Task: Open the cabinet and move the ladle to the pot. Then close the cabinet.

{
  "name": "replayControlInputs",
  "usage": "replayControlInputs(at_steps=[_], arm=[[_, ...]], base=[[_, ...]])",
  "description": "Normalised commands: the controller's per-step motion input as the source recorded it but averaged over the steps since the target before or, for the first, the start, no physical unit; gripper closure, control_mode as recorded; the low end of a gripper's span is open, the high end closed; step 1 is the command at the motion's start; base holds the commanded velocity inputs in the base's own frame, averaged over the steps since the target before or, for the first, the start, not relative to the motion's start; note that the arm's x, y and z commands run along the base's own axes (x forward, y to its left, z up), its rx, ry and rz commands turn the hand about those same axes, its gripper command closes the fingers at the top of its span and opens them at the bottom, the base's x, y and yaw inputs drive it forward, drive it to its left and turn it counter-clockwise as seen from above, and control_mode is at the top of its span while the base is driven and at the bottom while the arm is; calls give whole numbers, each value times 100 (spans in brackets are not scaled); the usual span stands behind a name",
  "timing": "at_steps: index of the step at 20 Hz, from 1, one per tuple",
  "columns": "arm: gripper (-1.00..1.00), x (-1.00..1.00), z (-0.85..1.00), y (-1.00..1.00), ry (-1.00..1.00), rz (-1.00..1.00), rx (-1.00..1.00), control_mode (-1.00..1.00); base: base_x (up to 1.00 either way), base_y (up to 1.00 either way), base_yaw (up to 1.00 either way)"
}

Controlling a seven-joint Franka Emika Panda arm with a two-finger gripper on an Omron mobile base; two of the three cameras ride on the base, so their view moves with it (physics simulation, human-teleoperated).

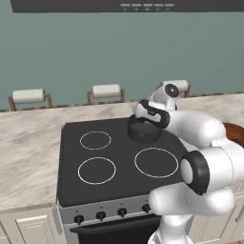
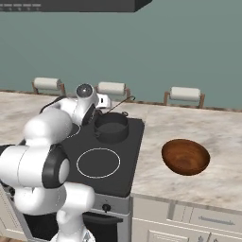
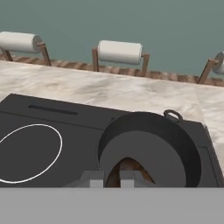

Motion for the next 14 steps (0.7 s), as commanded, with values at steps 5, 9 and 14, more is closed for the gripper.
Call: replayControlInputs(at_steps=[5,9,14], arm=[[100,20,-21,-10,0,0,1,-100],[100,18,-21,-8,0,0,1,-100],[100,17,-24,-3,1,0,1,-100]], base=[[0,0,0],[0,0,0],[0,0,0]])
